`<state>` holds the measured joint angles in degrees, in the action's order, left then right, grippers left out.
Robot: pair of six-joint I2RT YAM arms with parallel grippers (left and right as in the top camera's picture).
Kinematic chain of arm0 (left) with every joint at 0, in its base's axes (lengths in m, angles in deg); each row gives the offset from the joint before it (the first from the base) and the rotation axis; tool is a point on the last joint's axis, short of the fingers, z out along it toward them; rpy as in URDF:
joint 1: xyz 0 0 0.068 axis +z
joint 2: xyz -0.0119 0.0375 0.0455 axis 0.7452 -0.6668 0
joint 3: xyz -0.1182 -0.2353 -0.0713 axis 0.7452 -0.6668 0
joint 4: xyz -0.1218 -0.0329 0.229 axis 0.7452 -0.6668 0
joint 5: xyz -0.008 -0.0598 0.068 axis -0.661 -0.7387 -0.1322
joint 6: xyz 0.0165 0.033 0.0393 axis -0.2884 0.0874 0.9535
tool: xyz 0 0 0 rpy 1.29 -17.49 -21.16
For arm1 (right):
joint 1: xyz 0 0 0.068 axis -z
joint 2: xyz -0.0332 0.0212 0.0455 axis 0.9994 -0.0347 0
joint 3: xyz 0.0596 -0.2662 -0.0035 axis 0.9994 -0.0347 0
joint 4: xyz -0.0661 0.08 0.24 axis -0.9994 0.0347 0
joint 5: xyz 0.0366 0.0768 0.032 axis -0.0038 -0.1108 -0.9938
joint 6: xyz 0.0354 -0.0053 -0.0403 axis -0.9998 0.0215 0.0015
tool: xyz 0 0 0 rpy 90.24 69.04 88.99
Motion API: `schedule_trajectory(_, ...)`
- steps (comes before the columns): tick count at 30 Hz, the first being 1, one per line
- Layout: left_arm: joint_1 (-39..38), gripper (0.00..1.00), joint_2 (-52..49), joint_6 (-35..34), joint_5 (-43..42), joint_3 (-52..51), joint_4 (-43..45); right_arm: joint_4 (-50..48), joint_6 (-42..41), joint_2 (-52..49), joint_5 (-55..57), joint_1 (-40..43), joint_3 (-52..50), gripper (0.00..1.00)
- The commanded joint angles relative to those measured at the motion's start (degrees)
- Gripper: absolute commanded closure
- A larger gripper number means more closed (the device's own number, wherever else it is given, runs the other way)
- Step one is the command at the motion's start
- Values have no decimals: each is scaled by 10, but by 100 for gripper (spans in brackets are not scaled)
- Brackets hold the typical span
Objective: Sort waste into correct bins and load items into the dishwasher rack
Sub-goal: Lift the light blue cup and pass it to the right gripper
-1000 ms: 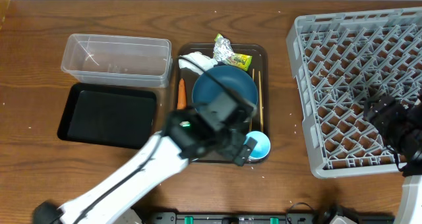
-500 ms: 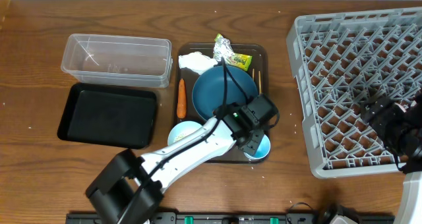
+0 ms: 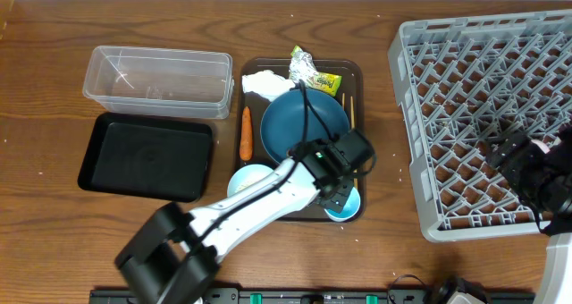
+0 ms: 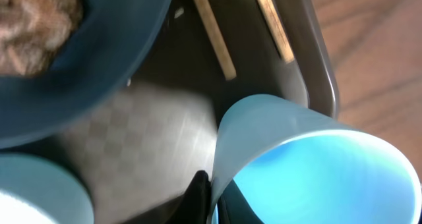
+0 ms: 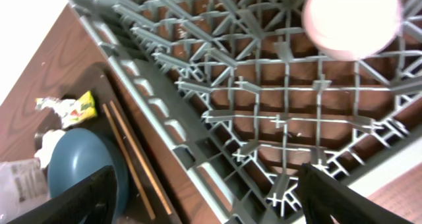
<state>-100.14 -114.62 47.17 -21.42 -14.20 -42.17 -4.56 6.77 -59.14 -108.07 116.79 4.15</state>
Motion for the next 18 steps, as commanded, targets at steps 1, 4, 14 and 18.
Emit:
schedule_trajectory(1,29,94,84,32,-49,35,-14,-3,38,0,-47,2,8,21)
schedule_trajectory(4,85,94,158,37,-87,35,-24,-3,80,0,-101,2,8,24)
schedule_trajectory(14,338,94,264,41,-557,35,64,-1,312,0,-599,-57,8,32)
schedule_trajectory(18,356,94,261,-2,-660,35,116,-15,336,0,-659,-119,8,29)
